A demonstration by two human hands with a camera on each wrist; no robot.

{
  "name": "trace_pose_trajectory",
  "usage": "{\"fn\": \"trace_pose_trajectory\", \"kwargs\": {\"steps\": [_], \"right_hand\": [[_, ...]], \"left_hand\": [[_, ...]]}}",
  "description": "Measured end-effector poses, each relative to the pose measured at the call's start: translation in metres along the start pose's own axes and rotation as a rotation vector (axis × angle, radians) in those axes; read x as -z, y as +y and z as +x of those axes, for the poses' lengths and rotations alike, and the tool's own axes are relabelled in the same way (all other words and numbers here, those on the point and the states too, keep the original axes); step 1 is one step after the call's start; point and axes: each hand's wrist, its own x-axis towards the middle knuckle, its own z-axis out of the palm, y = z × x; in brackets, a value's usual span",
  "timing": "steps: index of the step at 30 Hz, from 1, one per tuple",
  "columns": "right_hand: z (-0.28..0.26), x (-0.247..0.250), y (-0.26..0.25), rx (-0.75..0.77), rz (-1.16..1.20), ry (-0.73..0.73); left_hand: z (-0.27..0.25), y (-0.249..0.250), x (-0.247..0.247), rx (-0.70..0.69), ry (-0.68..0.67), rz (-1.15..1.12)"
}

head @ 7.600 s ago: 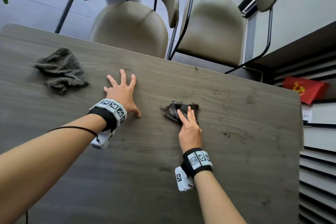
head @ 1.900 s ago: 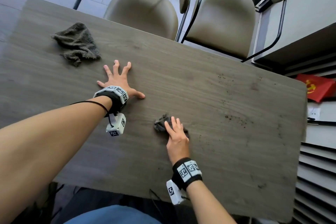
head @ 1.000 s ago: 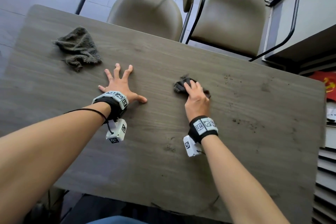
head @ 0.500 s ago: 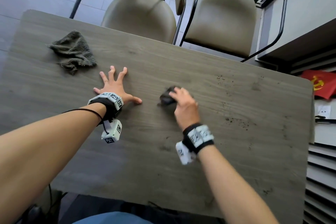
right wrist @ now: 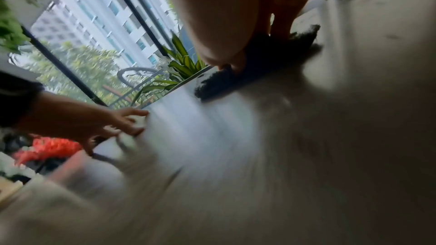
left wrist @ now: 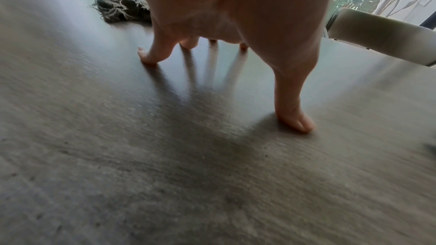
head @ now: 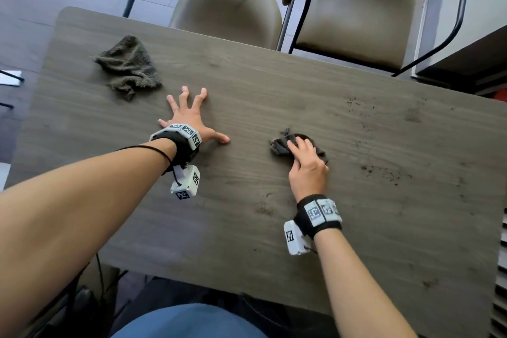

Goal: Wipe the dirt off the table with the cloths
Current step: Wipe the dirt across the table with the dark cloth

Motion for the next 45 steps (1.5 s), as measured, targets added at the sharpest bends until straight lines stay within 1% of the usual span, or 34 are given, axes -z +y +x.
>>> {"fn": "trace_pose_trajectory", "kwargs": {"steps": [3,5,6,8,11,14,16,18,20,23,27,30,33,35,37,39,41,43,45], "right_hand": [[-0.068,-0.006,-0.019,-0.028,0.016,-0.008],[-0.102,-0.012,-0.032,-0.034,0.032,-0.035],[-0.112,-0.014,-0.036,-0.038,0.035,-0.048],[-0.112,-0.014,-0.042,-0.056,0.061,-0.068],[-0.080,0.000,-0.043,-0.068,0.134,-0.014],[-0.020,0.020,-0.033,0.005,0.143,0.077],[0.025,0.030,-0.019,0.005,0.136,0.108],[0.056,0.032,0.000,-0.053,0.104,0.078],[0.063,0.025,0.017,-0.103,0.060,0.030],[0.038,0.012,0.022,-0.091,0.016,0.053],[-0.024,0.005,0.007,-0.100,-0.038,0.086],[-0.080,-0.005,-0.010,-0.110,-0.074,0.055],[-0.131,-0.016,-0.028,-0.086,-0.068,0.025],[-0.158,-0.022,-0.039,-0.054,-0.059,-0.020],[-0.174,-0.024,-0.047,-0.027,-0.050,-0.076],[-0.172,-0.018,-0.049,-0.038,-0.016,-0.088],[-0.153,-0.006,-0.048,-0.054,0.086,-0.071],[-0.119,0.006,-0.045,-0.042,0.138,-0.031],[-0.071,0.016,-0.040,-0.020,0.110,0.030]], "left_hand": [[-0.001,-0.002,0.001,0.005,-0.007,0.001],[0.000,-0.001,0.002,0.000,-0.004,-0.004],[0.000,-0.001,0.001,-0.002,-0.002,-0.005],[-0.001,-0.001,0.002,0.000,0.010,-0.001],[-0.001,-0.003,0.000,-0.015,0.025,0.001],[0.001,-0.004,-0.002,-0.029,0.028,0.006],[0.002,-0.005,-0.002,-0.031,0.029,0.008],[0.002,-0.006,-0.003,-0.033,0.030,0.006],[0.003,-0.005,-0.004,-0.040,0.034,0.008],[0.003,-0.006,-0.004,-0.047,0.032,0.032],[0.001,-0.008,-0.004,-0.065,0.038,0.051],[-0.004,-0.010,-0.006,-0.084,0.060,0.061],[-0.009,-0.014,-0.008,-0.114,0.075,0.067],[-0.013,-0.019,-0.009,-0.148,0.076,0.087],[-0.019,-0.025,-0.013,-0.184,0.082,0.137],[-0.027,-0.032,-0.021,-0.226,0.102,0.177],[-0.036,-0.040,-0.033,-0.255,0.140,0.183],[-0.044,-0.046,-0.045,-0.260,0.164,0.186],[-0.049,-0.052,-0.055,-0.263,0.176,0.184]]}}
